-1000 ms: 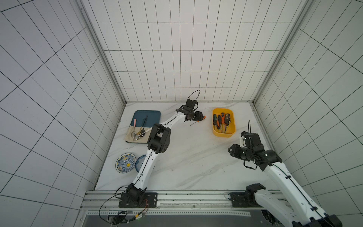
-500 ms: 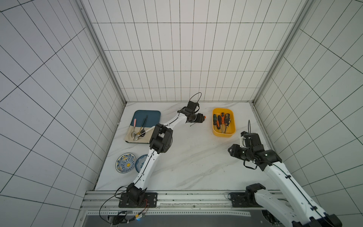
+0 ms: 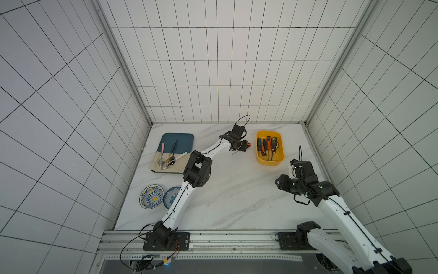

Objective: Put the screwdriver on the desktop into the storage box
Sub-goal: Pick up the screwdriver from the center of the board.

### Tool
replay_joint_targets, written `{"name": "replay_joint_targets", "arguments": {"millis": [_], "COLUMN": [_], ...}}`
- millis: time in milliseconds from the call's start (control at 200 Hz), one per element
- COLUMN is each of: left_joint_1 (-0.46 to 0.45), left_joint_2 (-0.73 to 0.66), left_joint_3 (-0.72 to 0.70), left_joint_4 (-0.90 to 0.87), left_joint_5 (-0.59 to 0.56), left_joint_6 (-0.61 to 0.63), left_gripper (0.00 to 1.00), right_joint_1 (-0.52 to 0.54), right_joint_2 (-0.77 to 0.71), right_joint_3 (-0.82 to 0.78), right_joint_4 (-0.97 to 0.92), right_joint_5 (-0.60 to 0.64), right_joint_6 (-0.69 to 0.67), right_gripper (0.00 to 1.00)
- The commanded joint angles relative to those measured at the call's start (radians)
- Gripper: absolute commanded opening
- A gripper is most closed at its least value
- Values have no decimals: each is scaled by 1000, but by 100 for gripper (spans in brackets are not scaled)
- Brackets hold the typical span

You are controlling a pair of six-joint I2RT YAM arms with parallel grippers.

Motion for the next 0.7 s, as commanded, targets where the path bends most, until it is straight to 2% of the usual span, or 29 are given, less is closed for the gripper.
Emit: {"name": "replay_joint_targets", "arguments": {"millis": [0, 90, 190, 445, 585, 695], "left_joint_1": [-21, -35, -39, -46, -50, -57], "left_joint_2": [37, 37, 34, 10, -2, -12], "left_joint_3": [4, -9, -14, -66, -98, -113], "left_joint_4": [-30, -32, -38, -43, -44, -46], "left_joint_5": [-96, -124, -123, -145, -160, -183], "left_joint_6": [56, 75, 68, 58, 67, 74], "left_gripper": [44, 44, 35, 35, 40, 36], "right_joint_1": [8, 8, 8, 8, 8, 8], "right_joint_2": [1, 1, -3, -6, -5, -11], "right_joint_3": [-28, -31, -35, -35, -39, -40], "right_joint_4": [-18, -17, -15, -14, -10, -10], "right_joint_5": [13, 14, 16, 24, 25, 26], "right_joint_6": [7, 9, 10, 12, 15, 16], "right_gripper": [47, 47, 47, 47, 47, 47]}}
